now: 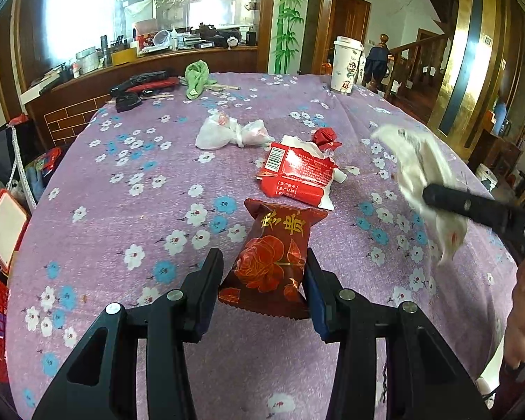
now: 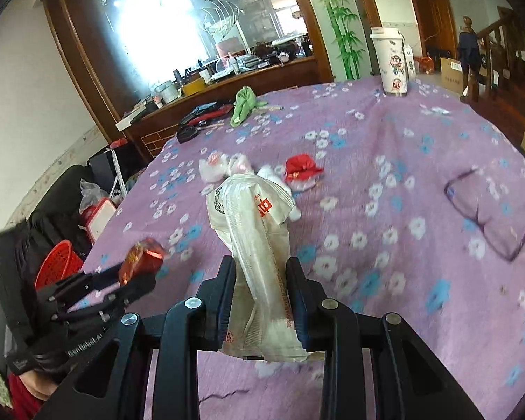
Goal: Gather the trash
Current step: 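Lift the wrapper and white bag and carry both toward the red wastebasket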
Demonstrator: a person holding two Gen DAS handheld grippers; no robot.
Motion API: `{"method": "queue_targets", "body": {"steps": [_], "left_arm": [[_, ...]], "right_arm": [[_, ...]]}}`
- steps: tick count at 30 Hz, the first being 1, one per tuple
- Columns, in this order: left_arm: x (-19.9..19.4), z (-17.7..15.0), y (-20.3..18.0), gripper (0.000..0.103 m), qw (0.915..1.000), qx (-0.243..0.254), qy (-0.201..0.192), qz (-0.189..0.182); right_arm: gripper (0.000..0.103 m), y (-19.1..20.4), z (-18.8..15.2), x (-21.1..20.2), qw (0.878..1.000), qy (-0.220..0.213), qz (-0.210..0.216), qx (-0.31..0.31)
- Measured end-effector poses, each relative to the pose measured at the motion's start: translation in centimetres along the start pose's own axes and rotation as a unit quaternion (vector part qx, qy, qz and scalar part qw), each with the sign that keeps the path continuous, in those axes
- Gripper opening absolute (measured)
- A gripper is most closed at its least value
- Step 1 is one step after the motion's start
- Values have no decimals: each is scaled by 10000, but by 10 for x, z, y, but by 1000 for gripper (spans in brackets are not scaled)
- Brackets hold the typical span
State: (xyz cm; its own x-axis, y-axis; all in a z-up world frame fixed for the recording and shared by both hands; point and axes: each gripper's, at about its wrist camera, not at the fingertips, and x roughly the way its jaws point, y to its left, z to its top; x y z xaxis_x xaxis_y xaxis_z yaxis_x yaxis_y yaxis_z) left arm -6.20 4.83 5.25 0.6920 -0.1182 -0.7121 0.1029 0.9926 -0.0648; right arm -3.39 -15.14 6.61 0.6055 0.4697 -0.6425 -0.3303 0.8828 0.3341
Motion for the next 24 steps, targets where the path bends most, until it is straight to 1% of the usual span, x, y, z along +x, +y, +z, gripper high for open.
{"method": "queue_targets", "body": {"steps": [4, 8, 24], "left_arm": [[-11, -3, -1, 43, 9999, 59, -99, 80], [-20, -7, 4, 43, 9998, 24, -172, 117], [-41, -20, 32, 44, 9988, -276, -283, 281]], "right_arm": [[31, 8, -13, 0, 9999, 103, -28, -31], [31, 13, -18, 0, 9998, 185, 19, -25], [32, 42, -24, -7, 9993, 180, 83, -328]]}}
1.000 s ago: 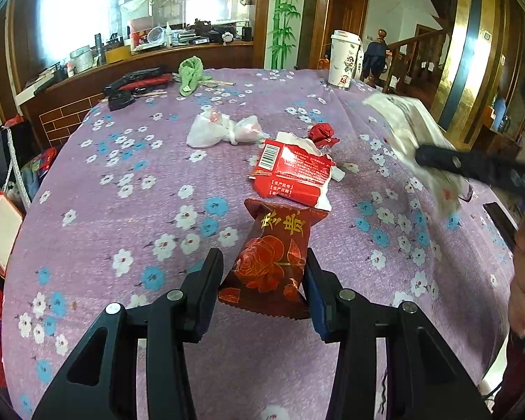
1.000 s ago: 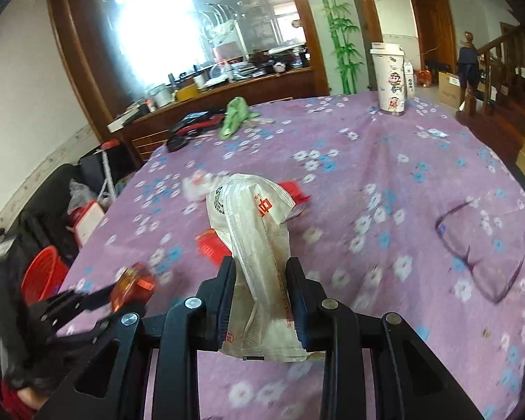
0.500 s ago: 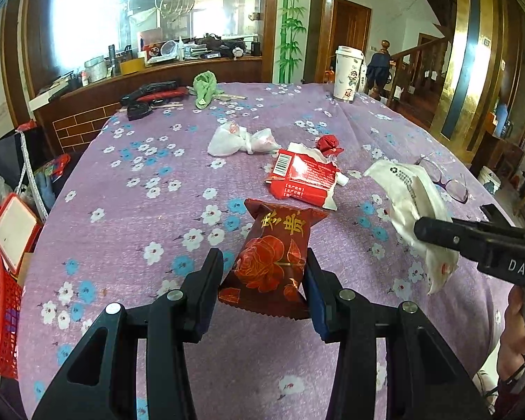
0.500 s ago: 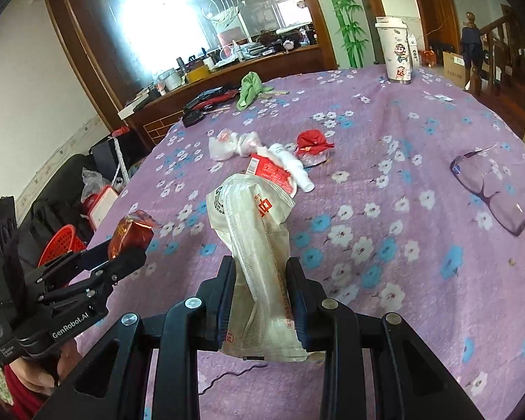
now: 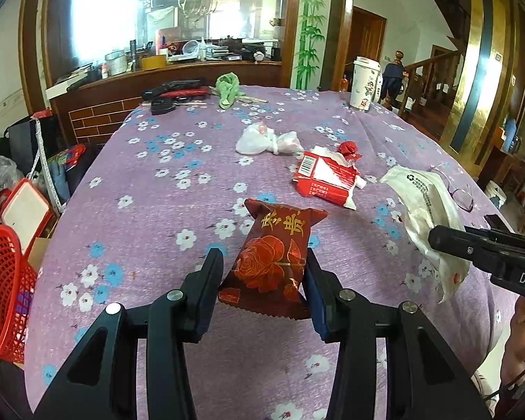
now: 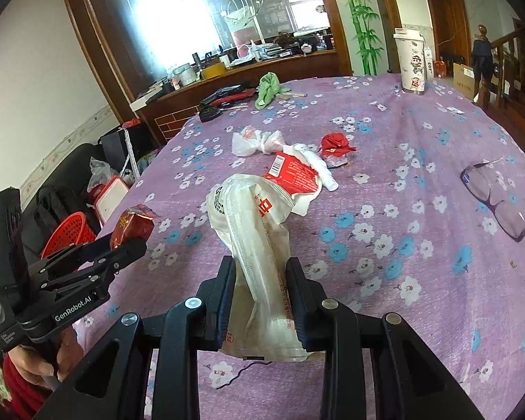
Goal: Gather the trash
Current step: 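Lift the wrapper and white bag and carry both toward the red wastebasket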
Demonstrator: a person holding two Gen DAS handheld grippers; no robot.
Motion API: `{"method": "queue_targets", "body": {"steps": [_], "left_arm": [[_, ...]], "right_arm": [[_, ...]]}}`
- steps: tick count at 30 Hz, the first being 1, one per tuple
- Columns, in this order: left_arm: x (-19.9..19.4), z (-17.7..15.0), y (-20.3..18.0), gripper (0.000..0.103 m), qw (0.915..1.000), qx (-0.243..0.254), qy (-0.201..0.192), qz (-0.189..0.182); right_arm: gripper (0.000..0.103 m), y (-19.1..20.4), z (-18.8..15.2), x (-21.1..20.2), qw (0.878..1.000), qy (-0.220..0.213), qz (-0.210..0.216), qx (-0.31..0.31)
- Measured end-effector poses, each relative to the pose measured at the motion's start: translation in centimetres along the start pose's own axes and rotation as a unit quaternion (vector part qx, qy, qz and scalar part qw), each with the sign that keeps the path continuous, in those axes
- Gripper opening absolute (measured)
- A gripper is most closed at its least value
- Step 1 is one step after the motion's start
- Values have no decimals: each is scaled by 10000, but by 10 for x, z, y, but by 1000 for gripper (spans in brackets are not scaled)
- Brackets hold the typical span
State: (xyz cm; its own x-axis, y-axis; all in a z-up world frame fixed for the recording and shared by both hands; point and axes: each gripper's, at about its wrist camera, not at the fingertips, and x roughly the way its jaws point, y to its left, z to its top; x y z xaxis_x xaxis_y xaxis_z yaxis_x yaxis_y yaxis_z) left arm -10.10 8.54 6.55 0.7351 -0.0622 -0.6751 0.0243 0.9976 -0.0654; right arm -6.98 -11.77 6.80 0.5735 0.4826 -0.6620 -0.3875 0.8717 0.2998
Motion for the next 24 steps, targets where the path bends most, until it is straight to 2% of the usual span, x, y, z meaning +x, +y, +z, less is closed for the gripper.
{"method": "queue_targets", "body": {"steps": [24], "left_arm": [[-4, -8, 27, 44, 9996, -253, 6, 131]], "right_arm": [[32, 37, -6, 24, 9988, 301, 170, -356]]}}
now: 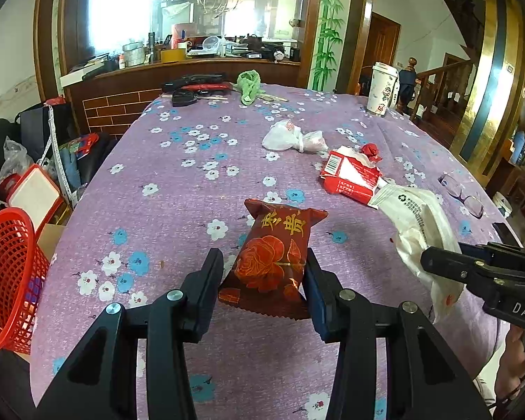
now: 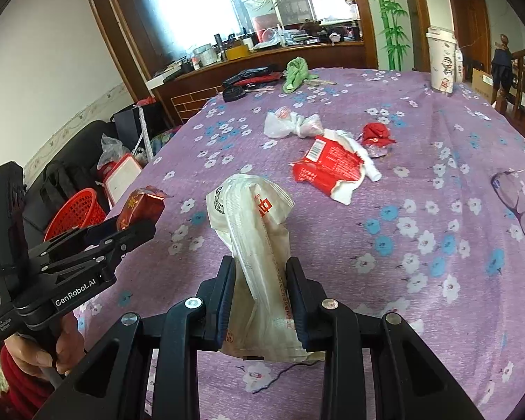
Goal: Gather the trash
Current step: 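Lift the wrapper and white bag and carry both toward the red wastebasket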
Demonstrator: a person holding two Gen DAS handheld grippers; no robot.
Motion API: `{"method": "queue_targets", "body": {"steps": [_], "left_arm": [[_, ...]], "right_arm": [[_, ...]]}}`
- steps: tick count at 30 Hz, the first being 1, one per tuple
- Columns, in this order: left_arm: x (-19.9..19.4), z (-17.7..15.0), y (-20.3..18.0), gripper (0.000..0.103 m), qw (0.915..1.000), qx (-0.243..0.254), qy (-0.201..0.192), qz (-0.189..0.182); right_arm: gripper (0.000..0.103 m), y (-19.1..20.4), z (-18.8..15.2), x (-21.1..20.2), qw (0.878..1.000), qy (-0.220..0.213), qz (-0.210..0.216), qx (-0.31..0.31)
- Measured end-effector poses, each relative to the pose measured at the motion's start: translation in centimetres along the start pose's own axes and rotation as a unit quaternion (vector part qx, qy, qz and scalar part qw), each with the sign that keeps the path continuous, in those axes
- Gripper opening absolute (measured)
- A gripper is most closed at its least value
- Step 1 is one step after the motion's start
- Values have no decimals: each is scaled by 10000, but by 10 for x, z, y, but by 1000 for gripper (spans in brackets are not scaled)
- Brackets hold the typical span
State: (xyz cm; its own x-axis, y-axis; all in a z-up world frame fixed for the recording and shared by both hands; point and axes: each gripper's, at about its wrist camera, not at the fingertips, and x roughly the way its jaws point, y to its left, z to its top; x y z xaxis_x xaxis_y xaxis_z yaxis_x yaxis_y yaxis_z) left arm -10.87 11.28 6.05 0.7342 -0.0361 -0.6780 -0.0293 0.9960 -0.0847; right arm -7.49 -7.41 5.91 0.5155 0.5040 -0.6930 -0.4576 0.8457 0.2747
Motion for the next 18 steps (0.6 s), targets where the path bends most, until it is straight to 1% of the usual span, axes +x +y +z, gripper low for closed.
{"method": "queue_targets", "body": {"steps": [8, 12, 18], "left_arm": [[-14, 0, 20, 44, 9997, -173, -124, 104], [-25, 1, 39, 44, 9990, -315, -223, 204], [-47, 2, 76, 44, 9965, -532, -424, 489]], "right_arm": [[32, 31, 7, 15, 9993, 161, 196, -277], [32, 53, 13, 23, 9981, 250, 311, -472], [32, 96, 26, 40, 9945, 370, 523, -825]]}}
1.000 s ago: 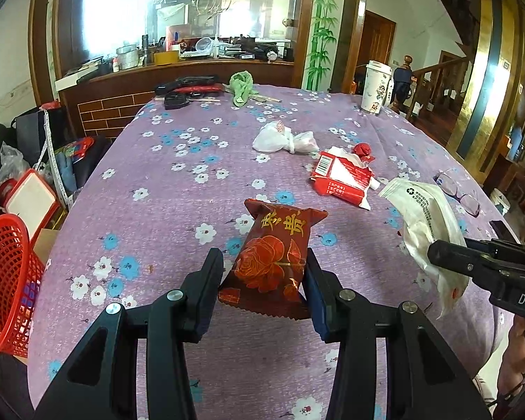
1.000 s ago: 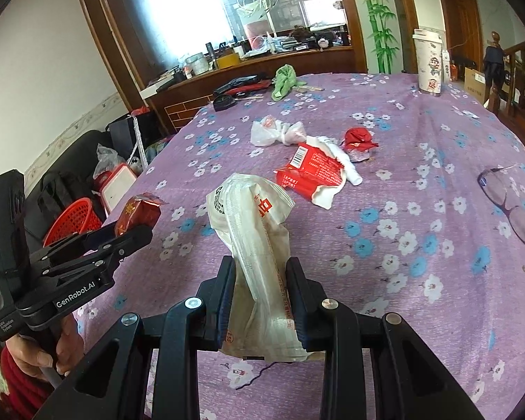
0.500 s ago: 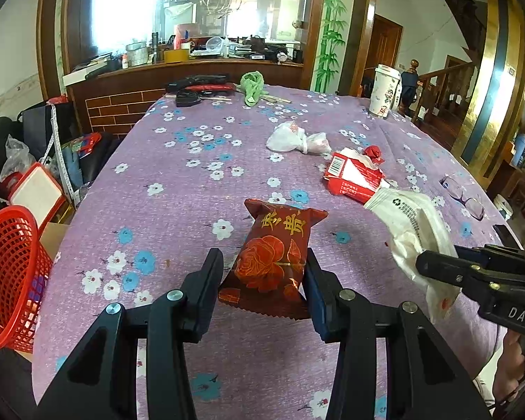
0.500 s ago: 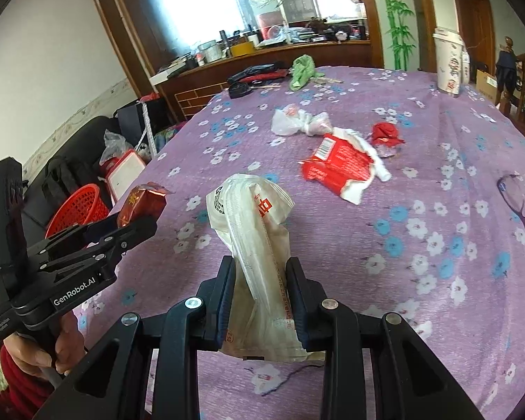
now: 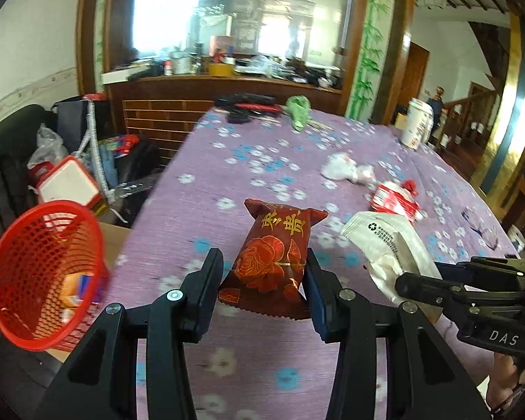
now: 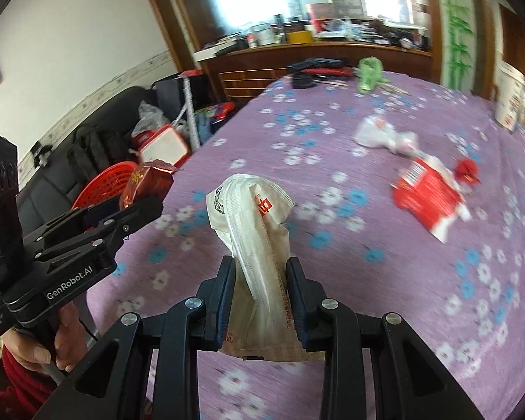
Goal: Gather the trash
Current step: 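Lift the wrapper and white bag and carry both toward the red wastebasket, then open the left tool to drop the wrapper into the basket while the right tool drops the bag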
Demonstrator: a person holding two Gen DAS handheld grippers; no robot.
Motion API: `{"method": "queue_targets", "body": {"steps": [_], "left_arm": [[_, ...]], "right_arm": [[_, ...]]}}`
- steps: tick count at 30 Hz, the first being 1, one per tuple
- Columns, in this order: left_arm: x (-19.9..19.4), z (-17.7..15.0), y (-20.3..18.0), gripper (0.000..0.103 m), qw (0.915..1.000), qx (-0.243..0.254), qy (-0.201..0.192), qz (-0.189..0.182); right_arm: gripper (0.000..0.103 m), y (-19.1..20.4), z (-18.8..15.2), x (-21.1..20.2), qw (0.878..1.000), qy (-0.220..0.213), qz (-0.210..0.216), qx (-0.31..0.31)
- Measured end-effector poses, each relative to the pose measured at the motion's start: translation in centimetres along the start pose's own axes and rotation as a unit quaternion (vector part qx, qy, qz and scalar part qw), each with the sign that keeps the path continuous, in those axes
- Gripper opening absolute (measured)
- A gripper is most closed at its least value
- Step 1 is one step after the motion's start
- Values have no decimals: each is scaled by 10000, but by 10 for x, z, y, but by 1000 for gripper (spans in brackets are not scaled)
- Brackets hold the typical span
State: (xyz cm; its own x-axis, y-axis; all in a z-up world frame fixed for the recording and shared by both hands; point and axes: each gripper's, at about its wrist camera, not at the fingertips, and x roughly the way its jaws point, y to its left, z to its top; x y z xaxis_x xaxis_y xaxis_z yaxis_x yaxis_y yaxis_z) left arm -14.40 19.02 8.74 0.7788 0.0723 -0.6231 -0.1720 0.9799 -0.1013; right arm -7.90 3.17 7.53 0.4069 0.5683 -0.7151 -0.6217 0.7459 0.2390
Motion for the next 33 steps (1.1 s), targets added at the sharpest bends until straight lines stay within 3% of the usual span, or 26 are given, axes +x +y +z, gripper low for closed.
{"method": "queue_targets", "body": {"steps": [6, 17, 26, 33], "left_arm": [[-22, 6, 55, 44, 9981, -388, -212, 423], [-47, -6, 163, 44, 9855, -1062, -298, 1293], [-42, -18, 209, 44, 9786, -1363, -122, 1536], [-40, -19, 223, 44, 9761, -1449, -98, 1618]], "right_arm": [[32, 45, 26, 22, 9988, 105, 247, -398], [32, 127, 66, 57, 9934, 217, 727, -862], [33, 187, 90, 98, 9873, 454, 1187, -953], [35, 218, 103, 128, 9853, 531, 1284, -991]]}}
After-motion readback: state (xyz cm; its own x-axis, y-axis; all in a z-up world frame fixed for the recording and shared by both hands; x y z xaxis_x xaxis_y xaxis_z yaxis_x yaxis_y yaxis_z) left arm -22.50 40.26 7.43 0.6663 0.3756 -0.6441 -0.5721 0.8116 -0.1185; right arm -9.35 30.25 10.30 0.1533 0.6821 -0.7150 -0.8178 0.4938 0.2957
